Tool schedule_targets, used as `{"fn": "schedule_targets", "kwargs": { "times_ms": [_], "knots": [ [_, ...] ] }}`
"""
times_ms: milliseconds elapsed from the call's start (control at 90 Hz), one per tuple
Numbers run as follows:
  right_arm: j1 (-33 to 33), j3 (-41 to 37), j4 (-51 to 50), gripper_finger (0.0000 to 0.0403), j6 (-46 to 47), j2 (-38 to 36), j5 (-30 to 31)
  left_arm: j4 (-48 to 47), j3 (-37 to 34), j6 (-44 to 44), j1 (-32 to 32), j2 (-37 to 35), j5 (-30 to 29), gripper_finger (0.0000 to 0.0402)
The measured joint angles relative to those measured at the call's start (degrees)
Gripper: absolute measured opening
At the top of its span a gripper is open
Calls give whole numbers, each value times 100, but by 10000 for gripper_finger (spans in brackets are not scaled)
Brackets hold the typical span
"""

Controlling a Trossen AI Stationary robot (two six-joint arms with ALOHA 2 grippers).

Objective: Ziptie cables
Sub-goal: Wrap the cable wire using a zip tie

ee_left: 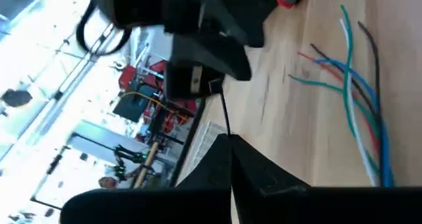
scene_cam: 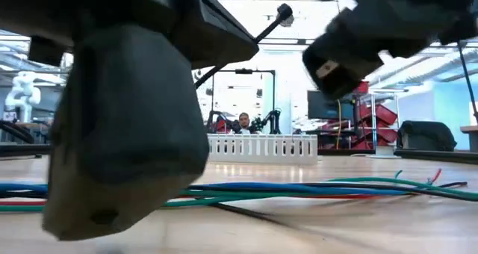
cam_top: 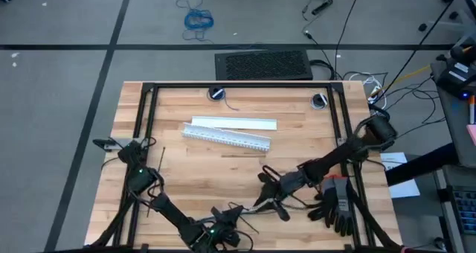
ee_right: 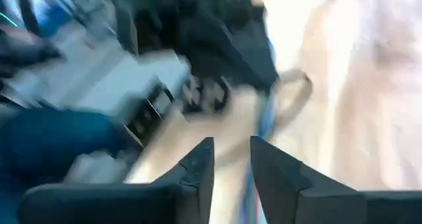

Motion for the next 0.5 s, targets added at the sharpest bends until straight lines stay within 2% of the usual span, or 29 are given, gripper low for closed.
{"fn": "schedule_targets", "kwargs": {
  "times_ms": [111,233,333,500],
  "knots": [
    [542,-4,-551,111,68,169,562,24,0,-529,47,1,308,0],
    [1102,-4,-195,112,75,529,1058,51,0,-534,99,-1,352,0],
    [1320,137,26,112,-13,846,1477,49,0,-533,147,-1,356,0],
    [1364,776,-355,112,-198,1530,1544,53,0,-534,170,-1,354,0]
  ]
}}
